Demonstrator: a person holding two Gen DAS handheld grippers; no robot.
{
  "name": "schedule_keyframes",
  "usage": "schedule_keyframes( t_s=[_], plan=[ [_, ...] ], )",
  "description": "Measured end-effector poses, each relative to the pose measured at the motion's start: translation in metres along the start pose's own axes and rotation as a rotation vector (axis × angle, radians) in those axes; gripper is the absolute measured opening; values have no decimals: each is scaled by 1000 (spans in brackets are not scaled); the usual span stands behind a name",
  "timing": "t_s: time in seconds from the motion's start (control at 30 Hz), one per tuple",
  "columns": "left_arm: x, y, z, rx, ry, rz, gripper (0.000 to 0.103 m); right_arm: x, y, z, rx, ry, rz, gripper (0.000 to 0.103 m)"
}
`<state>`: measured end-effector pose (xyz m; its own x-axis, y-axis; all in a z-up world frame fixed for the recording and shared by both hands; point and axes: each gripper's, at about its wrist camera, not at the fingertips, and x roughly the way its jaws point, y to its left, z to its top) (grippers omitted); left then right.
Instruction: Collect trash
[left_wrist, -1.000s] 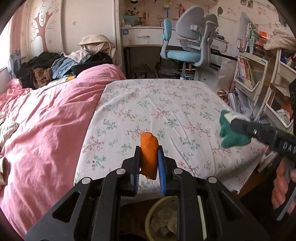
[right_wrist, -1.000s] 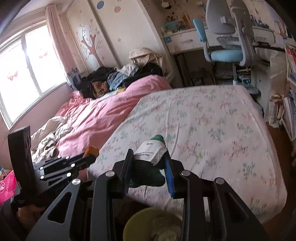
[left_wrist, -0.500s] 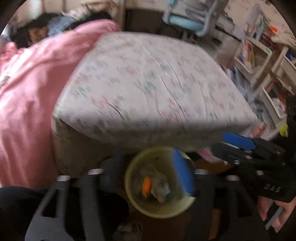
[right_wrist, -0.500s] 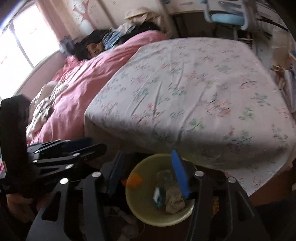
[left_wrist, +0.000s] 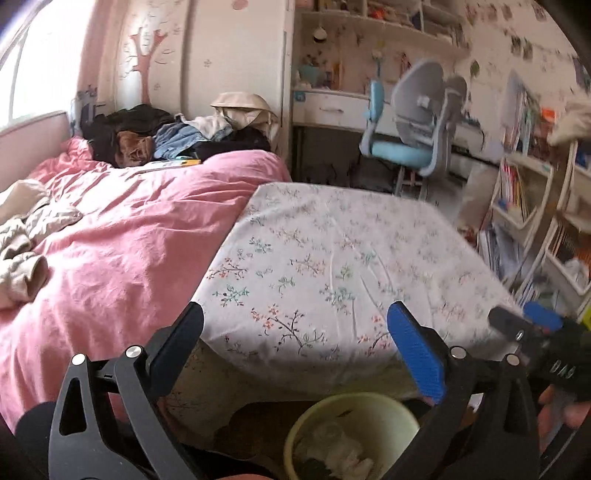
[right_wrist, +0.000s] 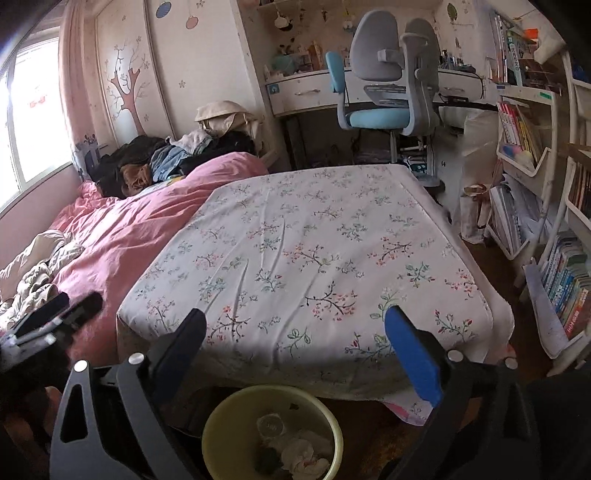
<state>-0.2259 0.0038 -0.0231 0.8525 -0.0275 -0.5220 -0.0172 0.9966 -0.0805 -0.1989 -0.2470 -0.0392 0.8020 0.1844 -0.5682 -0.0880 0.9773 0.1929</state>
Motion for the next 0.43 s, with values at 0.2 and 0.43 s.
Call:
schedule_keyframes(
  t_s=[0.2,0.43],
  plan=[
    [-2,-9,0,55,-9,15,96,2,4,6,-19,-23,-15,93],
    [13,-11,1,85,73,32,96,2,7,5,-29,-57,-52,93]
  ],
)
